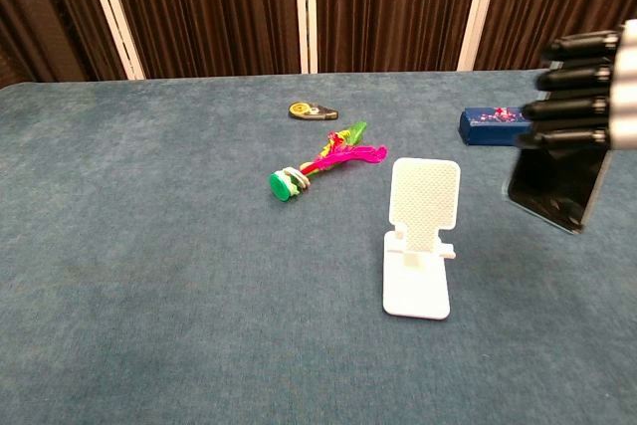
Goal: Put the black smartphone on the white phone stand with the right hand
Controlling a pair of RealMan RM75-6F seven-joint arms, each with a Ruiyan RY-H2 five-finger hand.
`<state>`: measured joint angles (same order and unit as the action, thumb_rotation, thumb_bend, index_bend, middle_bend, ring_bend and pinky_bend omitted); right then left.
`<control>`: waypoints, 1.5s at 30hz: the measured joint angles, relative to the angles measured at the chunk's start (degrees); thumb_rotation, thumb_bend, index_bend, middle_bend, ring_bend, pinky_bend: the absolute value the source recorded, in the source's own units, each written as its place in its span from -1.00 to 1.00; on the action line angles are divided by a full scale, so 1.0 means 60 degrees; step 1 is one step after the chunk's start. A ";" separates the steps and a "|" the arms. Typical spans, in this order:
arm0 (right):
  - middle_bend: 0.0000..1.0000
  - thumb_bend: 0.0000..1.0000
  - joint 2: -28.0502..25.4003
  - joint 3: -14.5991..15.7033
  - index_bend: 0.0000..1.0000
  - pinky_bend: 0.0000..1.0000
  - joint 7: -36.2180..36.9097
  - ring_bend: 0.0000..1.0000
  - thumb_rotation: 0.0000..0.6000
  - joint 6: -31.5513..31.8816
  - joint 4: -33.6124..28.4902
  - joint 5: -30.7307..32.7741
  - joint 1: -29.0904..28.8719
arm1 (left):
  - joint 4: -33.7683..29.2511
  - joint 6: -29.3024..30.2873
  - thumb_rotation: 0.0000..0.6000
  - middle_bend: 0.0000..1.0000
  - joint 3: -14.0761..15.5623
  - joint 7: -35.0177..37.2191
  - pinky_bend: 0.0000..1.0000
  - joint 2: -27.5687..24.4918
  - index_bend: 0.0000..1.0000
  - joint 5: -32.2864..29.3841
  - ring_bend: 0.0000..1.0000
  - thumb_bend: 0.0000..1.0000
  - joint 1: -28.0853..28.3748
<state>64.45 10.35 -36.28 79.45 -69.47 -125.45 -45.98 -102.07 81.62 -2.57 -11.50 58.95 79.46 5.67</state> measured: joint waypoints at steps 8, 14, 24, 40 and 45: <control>0.02 -0.39 -0.0235 -0.0650 0.02 -0.21 -0.1762 -0.19 1.00 -0.1500 -0.1359 0.0020 -0.0356 | -0.0005 -0.0173 1.00 -1.00 -0.0024 0.0119 -1.00 -0.0031 -1.00 -0.0136 -1.00 -1.00 0.0066; 0.03 -0.39 -0.0197 -0.1060 0.02 -0.22 -0.2748 -0.19 1.00 -0.2417 -0.2109 0.0106 -0.0455 | 0.0044 -0.0287 1.00 -1.00 -0.0047 0.0200 -1.00 -0.0059 -1.00 -0.0245 -1.00 -1.00 0.0114; 0.03 -0.38 0.0112 -0.1606 0.02 -0.22 -0.3579 -0.20 1.00 -0.3860 -0.2962 0.0304 -0.0728 | 0.0111 -0.0398 1.00 -1.00 -0.0112 0.0195 -1.00 -0.0044 -1.00 -0.0469 -1.00 -1.00 0.0178; 0.05 -0.37 0.0520 -0.2219 0.04 -0.22 -0.5084 -0.21 1.00 -0.5964 -0.3660 0.0677 -0.1020 | 0.0210 -0.0746 1.00 -1.00 -0.0158 0.0248 -1.00 -0.0023 -1.00 -0.0775 -1.00 -1.00 0.0343; 0.05 -0.36 0.0540 -0.2381 0.04 -0.22 -0.5435 -0.21 1.00 -0.6474 -0.3790 0.1001 -0.0972 | 0.0258 -0.0790 1.00 -1.00 -0.0187 0.0332 -1.00 -0.0047 -1.00 -0.0846 -1.00 -1.00 0.0367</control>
<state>67.69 -3.94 -68.89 40.61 -92.21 -119.44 -51.81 -100.52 76.88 -3.69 -9.51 58.67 74.38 7.87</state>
